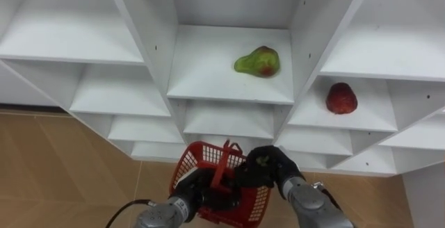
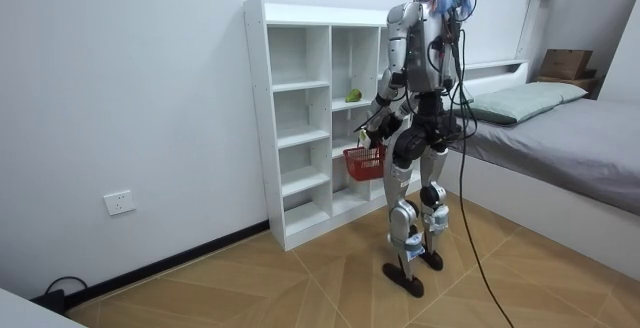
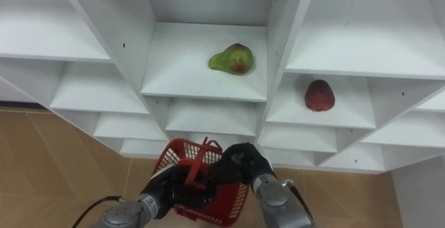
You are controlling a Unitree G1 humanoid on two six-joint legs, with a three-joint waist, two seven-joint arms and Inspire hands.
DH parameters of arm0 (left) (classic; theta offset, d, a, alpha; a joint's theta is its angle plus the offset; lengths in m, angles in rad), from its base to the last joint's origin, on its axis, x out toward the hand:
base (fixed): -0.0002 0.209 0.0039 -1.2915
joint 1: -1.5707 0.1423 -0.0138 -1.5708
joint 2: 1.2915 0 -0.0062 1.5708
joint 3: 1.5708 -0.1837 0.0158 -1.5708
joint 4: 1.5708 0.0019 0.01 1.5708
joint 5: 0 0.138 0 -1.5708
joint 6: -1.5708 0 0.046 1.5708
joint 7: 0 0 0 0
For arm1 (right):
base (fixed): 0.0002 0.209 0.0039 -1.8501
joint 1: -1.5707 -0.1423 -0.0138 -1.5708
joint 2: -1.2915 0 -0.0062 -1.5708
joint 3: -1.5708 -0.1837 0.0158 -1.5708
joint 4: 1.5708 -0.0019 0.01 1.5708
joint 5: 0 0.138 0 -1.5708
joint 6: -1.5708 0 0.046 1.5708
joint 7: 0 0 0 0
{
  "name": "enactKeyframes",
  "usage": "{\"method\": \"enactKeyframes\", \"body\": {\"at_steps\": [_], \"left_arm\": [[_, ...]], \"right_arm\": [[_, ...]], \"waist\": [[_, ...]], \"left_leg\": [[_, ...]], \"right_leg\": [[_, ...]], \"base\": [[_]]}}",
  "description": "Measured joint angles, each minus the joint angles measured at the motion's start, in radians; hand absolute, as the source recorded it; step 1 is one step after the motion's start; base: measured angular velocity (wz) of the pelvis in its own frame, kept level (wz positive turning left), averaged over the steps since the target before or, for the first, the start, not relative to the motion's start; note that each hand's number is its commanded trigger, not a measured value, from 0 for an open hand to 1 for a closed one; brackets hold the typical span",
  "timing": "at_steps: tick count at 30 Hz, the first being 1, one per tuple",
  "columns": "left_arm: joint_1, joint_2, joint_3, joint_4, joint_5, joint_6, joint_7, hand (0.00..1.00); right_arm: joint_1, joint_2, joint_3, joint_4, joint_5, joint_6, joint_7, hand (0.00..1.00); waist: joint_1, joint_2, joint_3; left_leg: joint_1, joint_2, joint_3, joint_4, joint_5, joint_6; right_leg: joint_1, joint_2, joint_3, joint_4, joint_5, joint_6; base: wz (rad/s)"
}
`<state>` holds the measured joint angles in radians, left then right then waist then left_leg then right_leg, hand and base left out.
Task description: Collect fruits from the closet
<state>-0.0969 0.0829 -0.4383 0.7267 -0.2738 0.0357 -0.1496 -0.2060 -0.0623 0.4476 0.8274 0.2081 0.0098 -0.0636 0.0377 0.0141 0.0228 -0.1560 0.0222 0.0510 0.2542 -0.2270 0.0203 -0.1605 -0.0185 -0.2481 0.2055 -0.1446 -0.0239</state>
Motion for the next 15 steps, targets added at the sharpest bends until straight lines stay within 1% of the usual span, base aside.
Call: {"method": "enactKeyframes", "body": {"at_steps": [14, 15], "left_arm": [[-0.001, -0.002, 0.001, 0.000, 0.000, 0.000, 0.000, 1.00], [-0.001, -0.001, 0.001, 0.000, 0.000, 0.000, 0.000, 1.00]], "right_arm": [[-0.011, 0.003, -0.001, 0.025, 0.024, 0.000, 0.023, 1.00], [-0.011, 0.003, 0.000, 0.025, 0.024, 0.000, 0.024, 0.84]], "waist": [[0.000, 0.000, 0.0000], [0.000, 0.000, 0.0000]], "left_leg": [[0.001, 0.001, 0.001, 0.000, 0.000, 0.000], [0.000, 0.001, 0.001, 0.000, 0.000, 0.000]], "right_leg": [[0.000, 0.000, 0.001, 0.000, 0.000, 0.000], [0.000, 0.000, 0.000, 0.000, 0.000, 0.000]], "base": [[0.00], [0.00]]}}
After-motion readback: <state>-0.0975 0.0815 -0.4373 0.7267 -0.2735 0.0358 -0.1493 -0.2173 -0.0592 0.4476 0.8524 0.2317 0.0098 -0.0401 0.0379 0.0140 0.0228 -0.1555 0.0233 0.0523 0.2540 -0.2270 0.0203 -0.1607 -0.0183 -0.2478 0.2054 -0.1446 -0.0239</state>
